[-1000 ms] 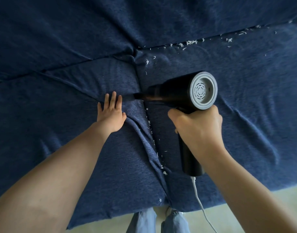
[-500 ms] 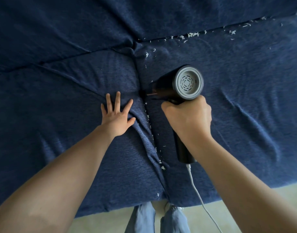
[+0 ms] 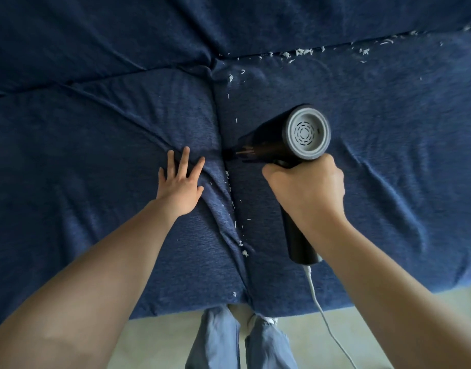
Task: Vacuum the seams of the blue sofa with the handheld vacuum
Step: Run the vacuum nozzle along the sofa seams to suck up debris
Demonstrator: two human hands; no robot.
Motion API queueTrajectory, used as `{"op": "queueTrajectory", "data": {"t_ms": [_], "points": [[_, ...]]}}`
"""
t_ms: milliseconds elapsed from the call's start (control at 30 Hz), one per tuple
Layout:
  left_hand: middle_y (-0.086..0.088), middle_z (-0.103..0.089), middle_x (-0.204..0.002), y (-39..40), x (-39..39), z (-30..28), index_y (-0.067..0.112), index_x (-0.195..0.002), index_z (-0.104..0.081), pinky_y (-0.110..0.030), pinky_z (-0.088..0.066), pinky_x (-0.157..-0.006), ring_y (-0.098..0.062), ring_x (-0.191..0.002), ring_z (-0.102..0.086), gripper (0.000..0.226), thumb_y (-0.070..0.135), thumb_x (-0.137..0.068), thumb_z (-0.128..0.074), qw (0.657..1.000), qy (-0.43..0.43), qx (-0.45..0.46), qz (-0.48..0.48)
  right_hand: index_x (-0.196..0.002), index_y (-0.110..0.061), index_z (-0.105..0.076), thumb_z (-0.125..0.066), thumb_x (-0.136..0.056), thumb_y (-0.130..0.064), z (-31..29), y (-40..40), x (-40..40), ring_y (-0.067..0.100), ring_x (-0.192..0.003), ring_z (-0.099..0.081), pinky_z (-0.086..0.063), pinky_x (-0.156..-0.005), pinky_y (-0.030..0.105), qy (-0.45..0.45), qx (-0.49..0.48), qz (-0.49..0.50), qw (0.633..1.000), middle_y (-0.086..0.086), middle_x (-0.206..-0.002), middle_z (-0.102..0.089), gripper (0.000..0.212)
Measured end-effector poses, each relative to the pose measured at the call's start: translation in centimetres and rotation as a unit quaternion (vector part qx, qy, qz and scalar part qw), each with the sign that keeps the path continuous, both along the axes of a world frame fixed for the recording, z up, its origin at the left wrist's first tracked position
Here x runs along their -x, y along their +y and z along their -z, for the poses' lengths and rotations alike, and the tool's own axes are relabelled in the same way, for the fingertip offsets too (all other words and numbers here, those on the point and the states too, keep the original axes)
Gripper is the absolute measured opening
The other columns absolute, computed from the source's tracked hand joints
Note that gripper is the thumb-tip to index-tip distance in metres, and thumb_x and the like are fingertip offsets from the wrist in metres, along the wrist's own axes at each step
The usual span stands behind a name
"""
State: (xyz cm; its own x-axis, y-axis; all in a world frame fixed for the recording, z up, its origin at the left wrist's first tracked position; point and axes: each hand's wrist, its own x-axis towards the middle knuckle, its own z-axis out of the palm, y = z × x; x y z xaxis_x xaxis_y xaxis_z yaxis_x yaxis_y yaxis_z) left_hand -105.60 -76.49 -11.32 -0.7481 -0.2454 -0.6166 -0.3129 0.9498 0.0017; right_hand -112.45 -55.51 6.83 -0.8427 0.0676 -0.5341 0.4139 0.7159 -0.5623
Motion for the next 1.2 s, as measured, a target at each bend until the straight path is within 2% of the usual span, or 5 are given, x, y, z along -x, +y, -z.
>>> {"op": "queueTrajectory", "data": {"t_ms": [233, 500, 767, 967, 1200], "points": [[-0.001, 0.034, -0.155, 0.9, -1.4, -0.3, 0.032, -0.153, 0.01, -0.055, -0.006, -0.119, -0.032, -0.145, 0.022, 0.071, 0.04, -0.102, -0.038, 1.0, 0.002, -0.009, -0.018, -0.077, -0.021, -0.058, -0.072, -0.078, -0.039, -0.8, 0.1, -0.2, 0.026, -0.087, -0.066, -0.056, -0.077, 0.036, 0.003, 0.007, -0.042, 0.999, 0.001, -0.082, -0.067, 0.023], [-0.004, 0.033, -0.156, 1.1, -2.1, 0.2, 0.029, -0.153, 0.013, -0.054, -0.003, -0.119, -0.032, -0.145, 0.023, 0.069, 0.043, -0.102, -0.031, 1.0, 0.012, -0.004, -0.01, -0.074, -0.02, -0.057, -0.072, -0.079, -0.035, 0.5, 0.6, -1.6, 0.013, -0.07, -0.058, -0.038, -0.054, 0.022, -0.01, 0.017, -0.015, 1.0, -0.004, -0.072, -0.062, 0.021], [-0.005, 0.034, -0.155, 1.5, -2.0, 0.1, 0.028, -0.153, 0.013, -0.057, -0.001, -0.118, -0.033, -0.144, 0.025, 0.083, 0.063, -0.094, -0.035, 1.0, 0.013, -0.008, -0.022, -0.07, -0.021, -0.054, -0.073, -0.079, -0.034, -0.6, 1.7, -3.3, 0.015, -0.068, -0.058, -0.04, -0.054, 0.023, -0.004, 0.004, -0.009, 1.0, -0.003, -0.07, -0.061, 0.025], [-0.007, 0.036, -0.154, 1.7, -2.1, -0.1, 0.027, -0.153, 0.015, -0.057, -0.001, -0.118, -0.035, -0.143, 0.026, 0.088, 0.058, -0.094, -0.043, 1.0, 0.002, -0.005, -0.018, -0.074, -0.017, -0.062, -0.071, -0.077, -0.036, -0.8, 1.8, -3.7, 0.022, -0.08, -0.066, -0.046, -0.06, 0.024, -0.004, 0.007, 0.009, 1.0, 0.003, -0.077, -0.071, 0.021], [-0.005, 0.027, -0.158, 2.2, -2.4, 0.0, 0.019, -0.153, 0.016, -0.057, -0.005, -0.118, -0.033, -0.146, 0.019, 0.094, 0.052, -0.094, -0.049, 0.999, 0.029, -0.008, -0.045, -0.069, -0.015, -0.066, -0.073, -0.071, -0.028, -3.0, 3.4, -5.0, 0.024, -0.075, -0.073, -0.061, -0.072, 0.035, 0.015, 0.072, 0.023, 0.997, 0.0, -0.066, -0.071, 0.015]]}}
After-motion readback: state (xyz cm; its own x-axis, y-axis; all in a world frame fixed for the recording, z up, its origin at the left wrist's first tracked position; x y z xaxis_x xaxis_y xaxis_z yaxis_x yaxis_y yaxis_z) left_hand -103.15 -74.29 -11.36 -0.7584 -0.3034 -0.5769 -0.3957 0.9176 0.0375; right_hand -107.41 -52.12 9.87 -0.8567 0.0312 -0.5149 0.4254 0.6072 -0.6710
